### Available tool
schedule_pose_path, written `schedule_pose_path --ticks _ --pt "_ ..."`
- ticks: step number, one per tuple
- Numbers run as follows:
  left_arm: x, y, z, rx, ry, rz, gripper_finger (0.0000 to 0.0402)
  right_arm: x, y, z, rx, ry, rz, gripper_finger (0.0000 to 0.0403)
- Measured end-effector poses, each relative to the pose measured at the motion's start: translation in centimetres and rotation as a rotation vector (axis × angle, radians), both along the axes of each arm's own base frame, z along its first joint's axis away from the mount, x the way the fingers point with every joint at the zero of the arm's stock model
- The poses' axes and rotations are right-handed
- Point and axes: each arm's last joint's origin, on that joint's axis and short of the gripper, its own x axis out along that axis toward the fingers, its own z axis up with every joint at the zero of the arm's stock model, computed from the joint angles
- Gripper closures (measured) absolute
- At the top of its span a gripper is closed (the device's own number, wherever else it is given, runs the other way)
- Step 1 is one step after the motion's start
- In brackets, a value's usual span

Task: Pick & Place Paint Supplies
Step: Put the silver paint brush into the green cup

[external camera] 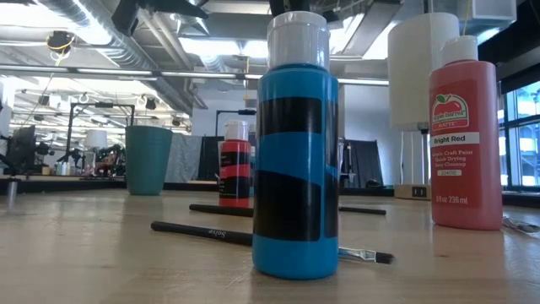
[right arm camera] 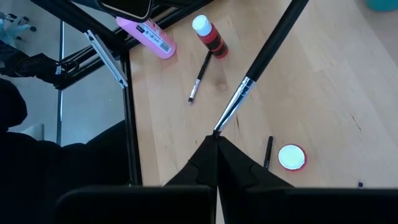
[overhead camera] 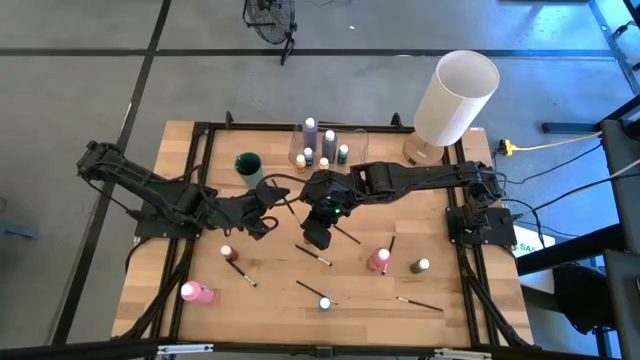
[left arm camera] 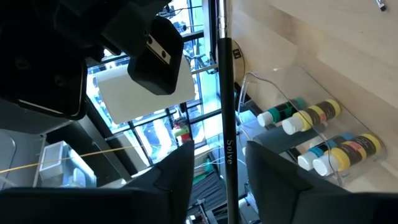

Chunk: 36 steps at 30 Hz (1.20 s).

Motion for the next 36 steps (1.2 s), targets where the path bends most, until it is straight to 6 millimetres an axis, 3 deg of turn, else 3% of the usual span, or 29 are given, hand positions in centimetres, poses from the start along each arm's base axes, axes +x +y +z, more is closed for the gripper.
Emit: schedule_pose_path --ticks 12,21,30,36 --pt "0.0 0.0 0.0 -0.051 -0.029 0.016 0.0387 0.0 0.0 0.0 -0.03 -0.013 0.027 0.0402" --pt "0.0 0.0 0.0 -0.072 -0.045 0.032 0.0389 0.1 -0.1 0.0 -0.136 -0.045 0.082 0.0349" --pt "-0.4 0.4 0.1 -0.135 -0.117 0.153 0.0389 0.0 -0.7 0.2 -0.219 -0.042 -0.074 0.0263" --pt "-2.3 2.4 0.6 -0.213 -0.15 0.269 0.039 -0.9 -0.4 0.4 -0.291 -0.041 0.205 0.0244"
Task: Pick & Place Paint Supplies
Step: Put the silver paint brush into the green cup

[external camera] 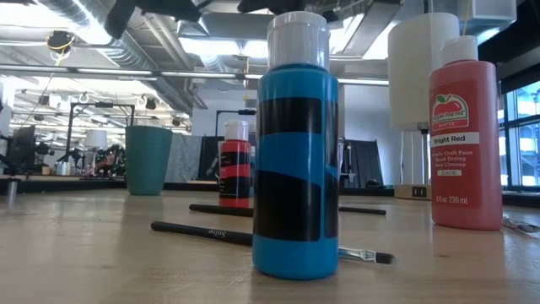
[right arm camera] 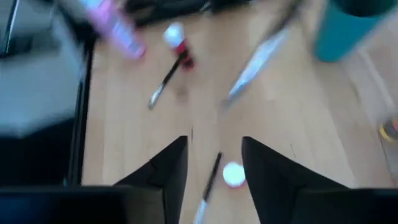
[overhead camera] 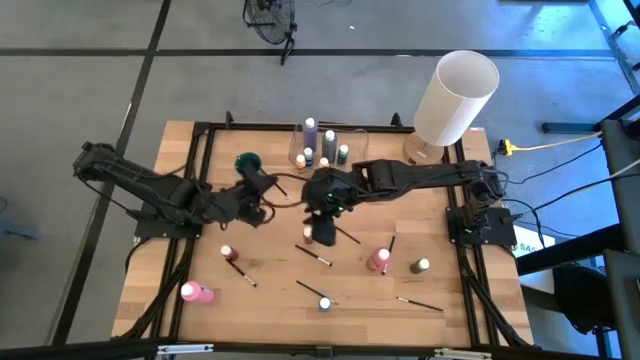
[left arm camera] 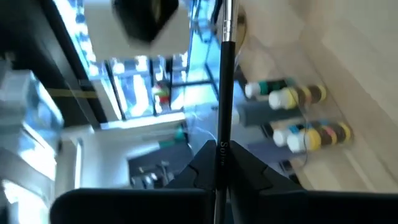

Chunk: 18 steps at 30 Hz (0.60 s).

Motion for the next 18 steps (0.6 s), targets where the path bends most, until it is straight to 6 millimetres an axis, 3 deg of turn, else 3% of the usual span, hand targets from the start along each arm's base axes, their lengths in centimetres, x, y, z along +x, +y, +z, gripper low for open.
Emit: schedule_pose_path --ticks 4,8,13,18 --pt "-2.0 2.0 1.0 -0.165 -0.124 0.063 0.039 -1.4 0.0 0.3 -0.049 0.073 -0.045 0.0243" --pt "-4.1 4.1 1.6 -0.482 -0.385 0.117 0.039 -3.6 0.4 -0.3 -0.201 0.254 -0.147 0.0243" --pt "-5.9 5.5 -0.8 -0.592 -0.545 0.095 0.039 -6.8 1.0 -1.0 -0.412 0.479 -0.37 0.0243" --pt "-7.0 5.9 -2.9 -0.688 -0.754 -0.053 0.039 -7.6 1.9 -0.5 -0.558 0.428 -0.414 0.0243"
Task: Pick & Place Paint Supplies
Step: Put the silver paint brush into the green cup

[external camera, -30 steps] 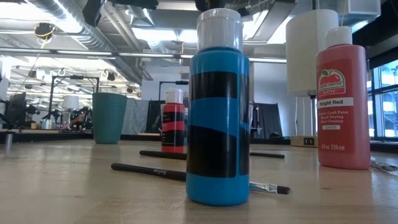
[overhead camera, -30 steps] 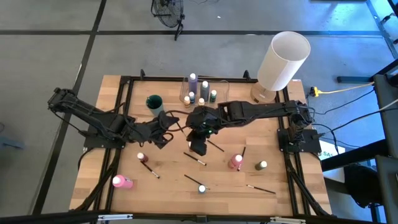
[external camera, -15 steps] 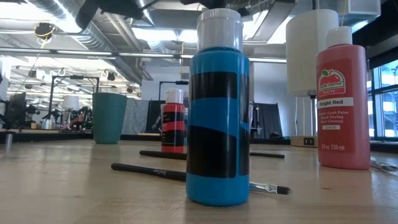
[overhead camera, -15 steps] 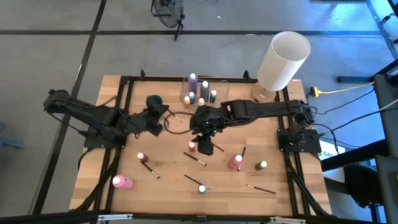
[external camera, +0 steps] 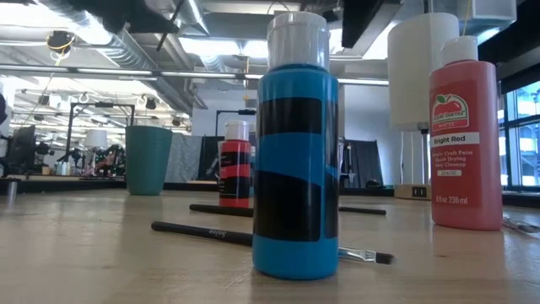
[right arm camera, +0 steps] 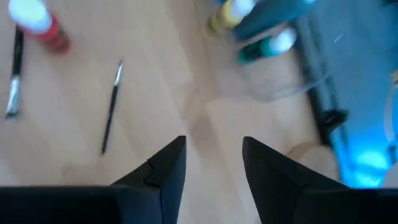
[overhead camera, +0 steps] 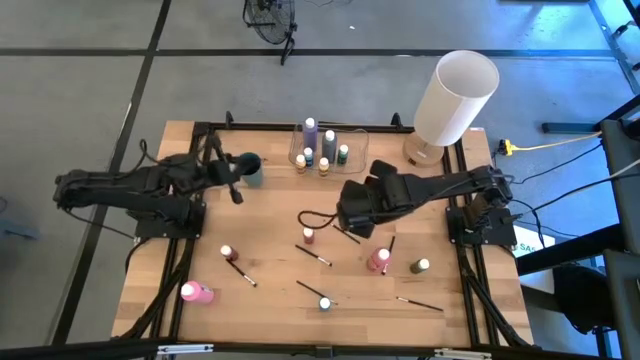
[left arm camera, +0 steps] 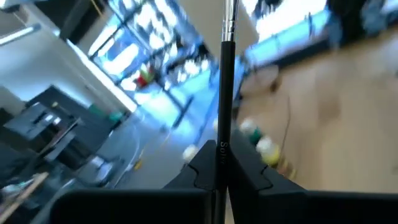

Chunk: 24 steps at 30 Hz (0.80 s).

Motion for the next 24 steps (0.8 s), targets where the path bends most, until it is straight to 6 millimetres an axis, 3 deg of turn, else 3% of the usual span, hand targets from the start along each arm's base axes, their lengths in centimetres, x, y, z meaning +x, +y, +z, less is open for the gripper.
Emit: schedule_pose_path --ticks 5,13,24 --pt "-1.1 0.1 -2.7 -0.06 -0.195 -0.056 0.039 -0.2 0.7 0.1 -0.062 -0.029 0.009 0.0243" --pt "-2.8 1.0 -8.0 -0.073 -0.481 0.111 0.0386 -0.3 1.0 -1.3 -0.126 0.001 0.02 0.0243" --pt "-3.2 1.5 -8.5 -0.121 -0.526 0.23 0.039 0.0 0.9 -4.0 -0.209 0.014 0.017 0.0243"
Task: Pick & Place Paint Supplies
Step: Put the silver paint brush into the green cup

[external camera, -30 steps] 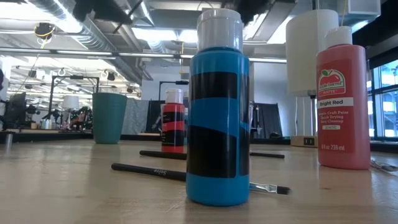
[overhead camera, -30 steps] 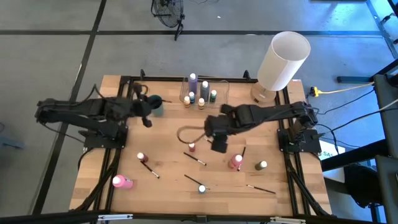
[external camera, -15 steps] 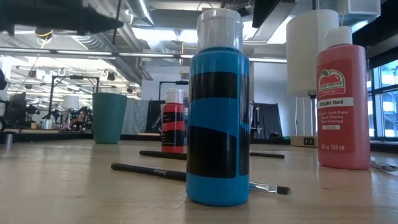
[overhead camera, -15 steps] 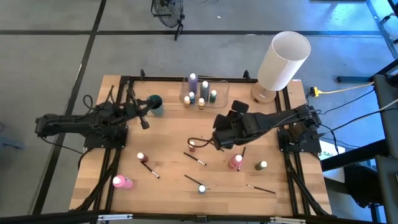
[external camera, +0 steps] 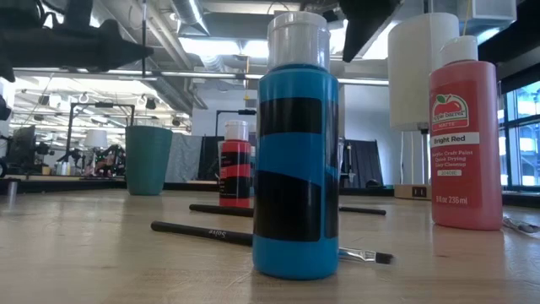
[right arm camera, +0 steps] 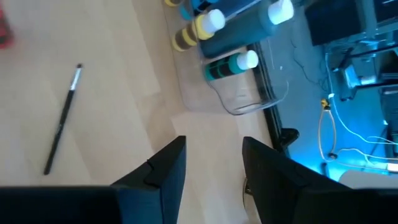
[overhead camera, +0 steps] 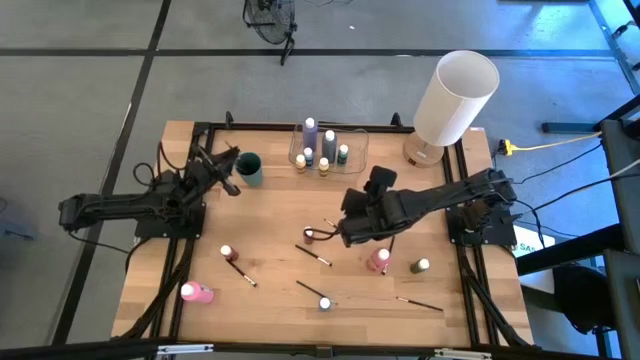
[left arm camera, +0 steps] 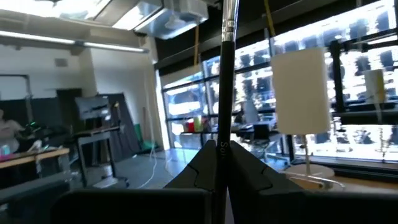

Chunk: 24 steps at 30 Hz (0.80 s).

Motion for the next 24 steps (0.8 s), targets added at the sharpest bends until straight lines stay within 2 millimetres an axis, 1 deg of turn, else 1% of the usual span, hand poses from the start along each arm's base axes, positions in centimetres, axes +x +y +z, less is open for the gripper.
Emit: schedule_pose_path --ticks 3,6,12,19,21,24 --pt "-0.1 0.1 0.0 -0.052 -0.042 0.013 0.039 0.0 0.0 -0.4 -0.013 0.001 0.002 0.0243" --pt "-0.1 0.3 -0.4 -0.173 -0.113 0.054 0.039 0.1 0.0 -0.8 -0.021 0.003 0.009 0.0243" --pt "0.2 0.4 -1.1 -0.258 -0.106 0.052 0.039 0.3 -0.1 -1.0 -0.084 -0.023 0.012 0.0243" --pt "0.6 0.4 -1.5 -0.267 -0.059 0.035 0.039 0.4 -0.2 -2.0 -0.118 -0.01 0.032 0.0243" --pt "0.8 0.3 -1.5 -0.245 -0.041 0.004 0.039 0.5 -0.3 -2.1 -0.119 -0.011 0.031 0.0243" --pt "0.9 0.1 -0.8 -0.179 -0.065 -0.078 0.039 0.5 -0.2 -2.2 -0.117 -0.019 0.03 0.0243"
